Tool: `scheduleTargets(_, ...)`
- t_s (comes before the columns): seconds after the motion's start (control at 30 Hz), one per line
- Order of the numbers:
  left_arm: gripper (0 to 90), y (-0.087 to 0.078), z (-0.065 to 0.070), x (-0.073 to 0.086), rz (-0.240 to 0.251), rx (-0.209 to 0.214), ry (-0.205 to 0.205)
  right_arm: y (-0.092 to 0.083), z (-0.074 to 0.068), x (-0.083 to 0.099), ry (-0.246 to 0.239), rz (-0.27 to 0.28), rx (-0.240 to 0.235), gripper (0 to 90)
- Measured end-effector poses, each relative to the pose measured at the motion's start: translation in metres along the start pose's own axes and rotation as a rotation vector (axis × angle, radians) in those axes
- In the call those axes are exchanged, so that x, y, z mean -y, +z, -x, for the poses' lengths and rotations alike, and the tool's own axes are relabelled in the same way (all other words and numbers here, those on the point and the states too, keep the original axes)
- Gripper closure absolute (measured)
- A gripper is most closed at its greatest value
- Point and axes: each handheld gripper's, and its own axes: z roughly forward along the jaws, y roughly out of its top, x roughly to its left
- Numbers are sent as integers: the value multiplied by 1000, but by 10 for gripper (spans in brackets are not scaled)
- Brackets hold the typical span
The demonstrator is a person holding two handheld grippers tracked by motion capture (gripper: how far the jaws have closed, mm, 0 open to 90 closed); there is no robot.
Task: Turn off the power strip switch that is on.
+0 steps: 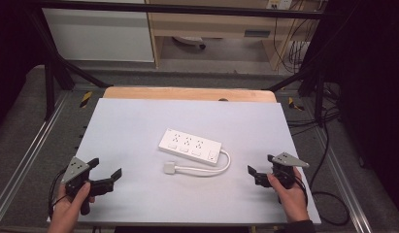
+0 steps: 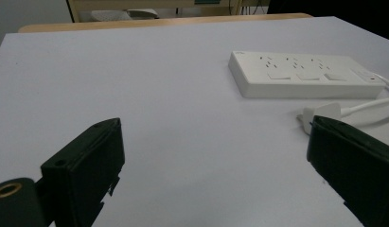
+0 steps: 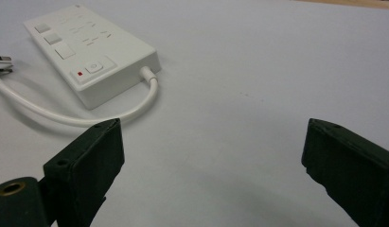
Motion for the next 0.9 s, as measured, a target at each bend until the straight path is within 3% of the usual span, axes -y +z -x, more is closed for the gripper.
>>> scheduleTargets(0.27, 49, -2, -2, 0, 12, -30, -10, -2, -1, 0, -7, -10, -18, 87)
scheduleTargets(0.63, 58, -1, -4, 1, 3, -27, -20, -3, -3, -3, -1, -6, -8, 60)
scheduleTargets(0.9, 53, -1, -4, 0, 3, -35, -32, -8, -7, -9, 15, 53, -28, 60)
